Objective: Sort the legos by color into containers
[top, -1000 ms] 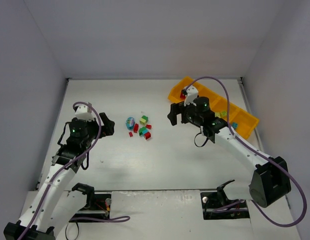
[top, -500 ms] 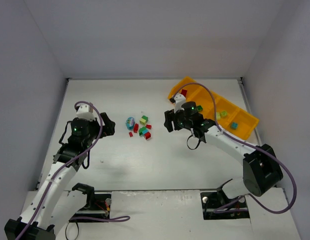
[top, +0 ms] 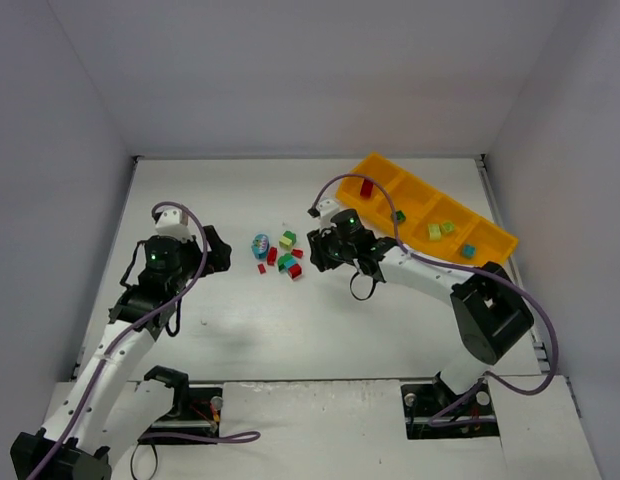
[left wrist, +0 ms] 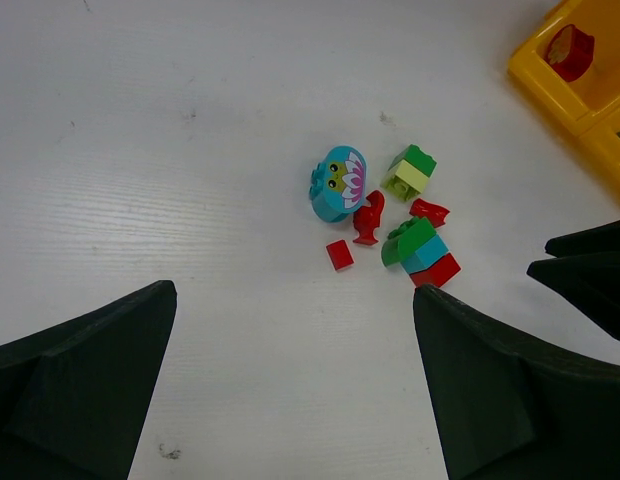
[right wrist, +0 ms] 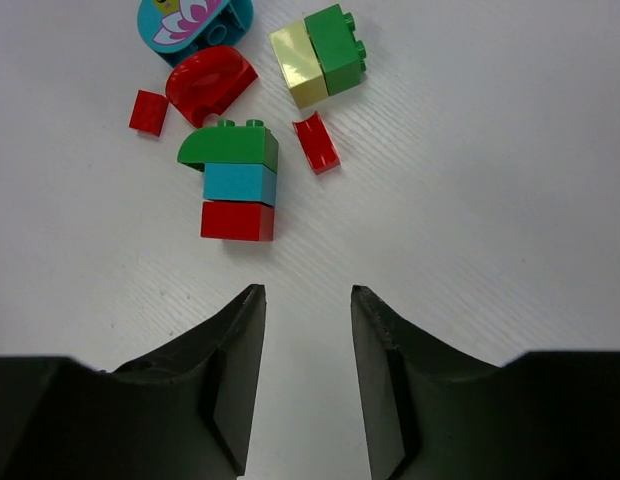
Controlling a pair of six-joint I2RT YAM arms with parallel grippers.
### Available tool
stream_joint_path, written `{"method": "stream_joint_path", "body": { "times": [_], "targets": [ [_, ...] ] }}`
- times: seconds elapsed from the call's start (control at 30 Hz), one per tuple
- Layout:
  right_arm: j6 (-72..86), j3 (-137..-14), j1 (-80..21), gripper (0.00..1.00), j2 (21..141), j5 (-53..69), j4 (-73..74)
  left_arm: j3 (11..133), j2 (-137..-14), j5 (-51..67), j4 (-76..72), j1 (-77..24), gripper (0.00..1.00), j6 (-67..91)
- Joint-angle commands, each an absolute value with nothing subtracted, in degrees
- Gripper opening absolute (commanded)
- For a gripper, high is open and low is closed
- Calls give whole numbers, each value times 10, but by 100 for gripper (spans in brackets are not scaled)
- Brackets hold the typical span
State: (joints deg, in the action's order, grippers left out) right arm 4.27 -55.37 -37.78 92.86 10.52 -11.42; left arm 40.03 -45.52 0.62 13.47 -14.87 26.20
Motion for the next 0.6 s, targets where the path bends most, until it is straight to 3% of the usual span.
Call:
{"method": "stream_joint_path", "body": {
  "times": [0.0,0.2,0.57],
  "targets": [
    [51,-592,-389,37,937,105,-156,413,-463,8,105,-146,97,268],
    [87,-607,-406,62,964,85,-156,414,-468,8,105,-146,97,269],
    [144,-628,-428,63,1025,61,-157,416,-480,14,105,-146,97,270]
  ]
}}
